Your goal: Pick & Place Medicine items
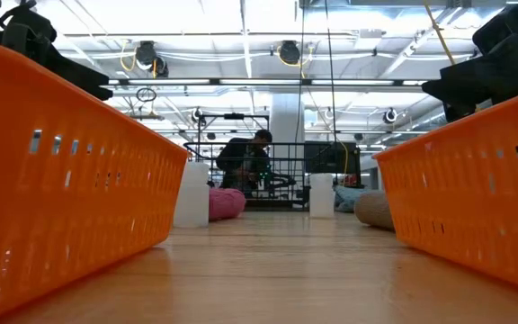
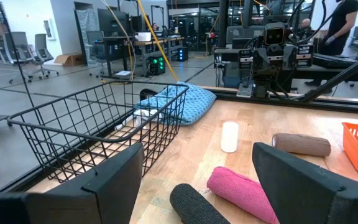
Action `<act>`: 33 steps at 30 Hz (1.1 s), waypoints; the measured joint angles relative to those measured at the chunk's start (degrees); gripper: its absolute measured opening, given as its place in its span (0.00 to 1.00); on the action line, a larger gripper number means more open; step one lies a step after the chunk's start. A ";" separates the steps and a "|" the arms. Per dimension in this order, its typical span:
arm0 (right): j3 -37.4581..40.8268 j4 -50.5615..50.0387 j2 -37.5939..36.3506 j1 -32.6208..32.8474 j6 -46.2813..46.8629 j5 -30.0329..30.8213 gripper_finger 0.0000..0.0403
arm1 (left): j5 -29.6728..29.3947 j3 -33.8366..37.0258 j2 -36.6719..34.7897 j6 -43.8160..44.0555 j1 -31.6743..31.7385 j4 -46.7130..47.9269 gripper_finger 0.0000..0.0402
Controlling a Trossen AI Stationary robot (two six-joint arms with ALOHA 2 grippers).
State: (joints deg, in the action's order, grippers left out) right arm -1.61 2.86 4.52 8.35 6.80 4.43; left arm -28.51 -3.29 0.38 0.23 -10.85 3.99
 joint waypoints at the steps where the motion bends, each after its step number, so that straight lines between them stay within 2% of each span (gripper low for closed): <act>1: 0.00 0.00 0.00 0.01 0.00 0.00 0.36 | 0.00 0.00 -0.02 0.00 -0.02 0.00 0.77; 21: 0.02 -0.01 -0.01 -0.01 0.01 0.00 0.36 | 0.02 0.08 0.00 1.19 -0.02 -2.42 0.77; 28: 0.07 0.01 0.01 -0.01 -0.01 0.00 0.36 | 2.86 0.06 -0.02 24.56 -0.01 -8.10 0.77; 33: 0.07 0.01 0.01 -0.01 0.01 0.00 0.36 | 3.29 0.06 -0.02 29.10 -0.02 -3.95 0.77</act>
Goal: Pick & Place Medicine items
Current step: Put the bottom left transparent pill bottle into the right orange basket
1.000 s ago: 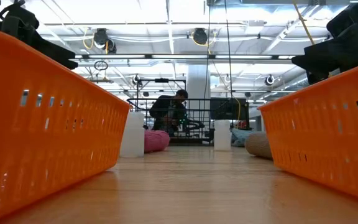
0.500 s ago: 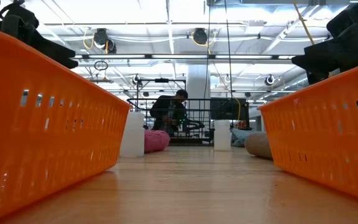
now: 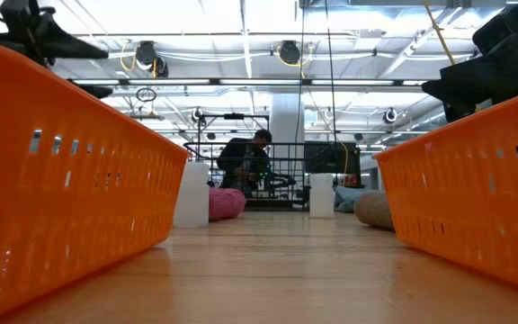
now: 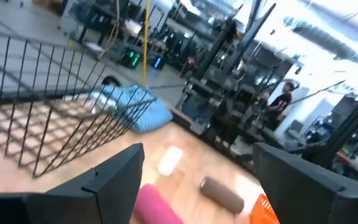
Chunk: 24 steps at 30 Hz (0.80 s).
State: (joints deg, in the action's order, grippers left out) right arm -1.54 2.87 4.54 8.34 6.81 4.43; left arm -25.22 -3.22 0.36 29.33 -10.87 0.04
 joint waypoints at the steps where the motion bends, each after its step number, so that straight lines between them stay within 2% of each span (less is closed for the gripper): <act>1: 0.00 -0.01 0.00 0.02 0.00 0.00 0.36 | 0.94 0.00 0.00 0.38 0.02 1.63 0.77; 7: 0.00 0.02 0.00 0.00 -0.02 0.00 0.36 | 11.45 -0.29 0.91 -5.91 -0.22 5.45 0.77; 13: 0.00 0.28 0.00 0.02 0.00 0.02 0.36 | 18.35 -0.45 3.96 -3.04 -0.82 6.35 0.77; 17: 0.00 0.31 0.00 0.02 0.00 0.02 0.36 | 18.33 -0.75 9.15 -3.17 -3.06 -0.89 0.77; 20: -0.02 0.31 0.00 0.00 0.00 0.02 0.36 | 16.50 -5.71 14.31 -7.94 -5.25 -1.93 0.77; 22: -0.02 0.31 0.00 0.02 0.00 0.02 0.36 | 14.91 -11.12 18.15 -10.63 -6.78 5.37 0.77; 24: -0.02 0.31 0.00 0.01 0.00 0.02 0.36 | 12.47 -16.96 21.91 -10.24 -8.24 17.43 0.77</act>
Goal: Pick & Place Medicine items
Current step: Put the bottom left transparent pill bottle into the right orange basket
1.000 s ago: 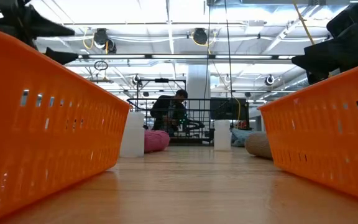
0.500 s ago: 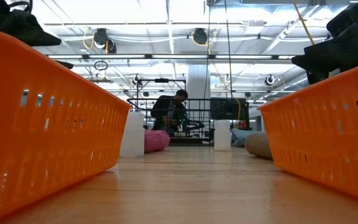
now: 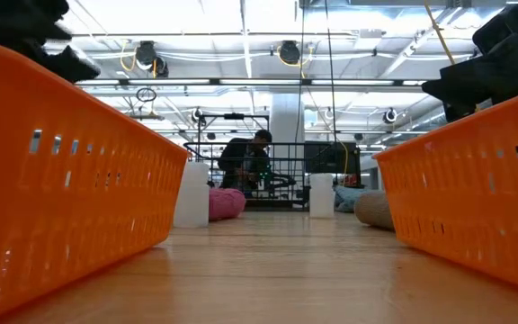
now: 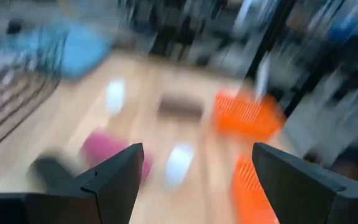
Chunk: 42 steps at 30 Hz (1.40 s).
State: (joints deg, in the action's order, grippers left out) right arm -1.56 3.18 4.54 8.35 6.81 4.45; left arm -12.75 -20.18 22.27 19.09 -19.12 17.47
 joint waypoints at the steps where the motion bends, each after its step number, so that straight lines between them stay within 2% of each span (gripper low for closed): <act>1: 0.00 0.00 0.00 0.01 -0.01 0.00 0.36 | -0.98 -2.73 2.20 1.89 -0.69 6.04 0.77; 4: 0.00 0.00 0.00 0.00 -0.01 0.00 0.36 | -1.73 -7.13 7.96 10.69 -2.61 20.20 0.77; 6: 0.00 0.00 0.00 0.01 0.00 0.00 0.36 | -1.73 -6.95 10.55 16.90 -4.35 23.41 0.77; 9: 0.00 0.02 0.00 0.01 -0.02 0.00 0.36 | -3.56 -3.76 13.14 23.19 -7.85 21.95 0.77; 14: -0.04 0.02 0.00 0.01 0.00 0.00 0.36 | -12.58 1.94 15.40 31.48 -13.73 15.67 0.77; 17: -0.04 0.02 0.00 -0.01 0.00 0.00 0.36 | -15.52 3.95 16.52 35.29 -16.13 13.52 0.77; 24: -0.04 0.02 0.00 0.01 -0.02 0.00 0.36 | -11.19 8.36 21.72 43.45 -19.88 8.64 0.77; 28: -0.04 0.02 -0.02 -0.01 -0.01 -0.02 0.36 | -8.03 13.34 26.26 43.36 -21.37 -3.38 0.77; 32: -0.04 0.04 -0.02 0.00 -0.02 -0.02 0.36 | -10.38 15.72 31.33 34.99 -22.80 -12.84 0.77; 36: -0.04 0.07 0.00 0.01 -0.01 0.00 0.36 | -14.53 16.02 34.63 28.86 -23.14 -17.18 0.77; 42: -0.02 0.20 -0.02 -0.01 -0.01 0.00 0.36 | -17.44 15.97 38.17 28.35 -23.12 -17.66 0.77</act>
State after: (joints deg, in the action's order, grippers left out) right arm -1.58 3.38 4.51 8.34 6.80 4.45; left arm -30.18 -4.21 60.44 47.44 -42.24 -0.18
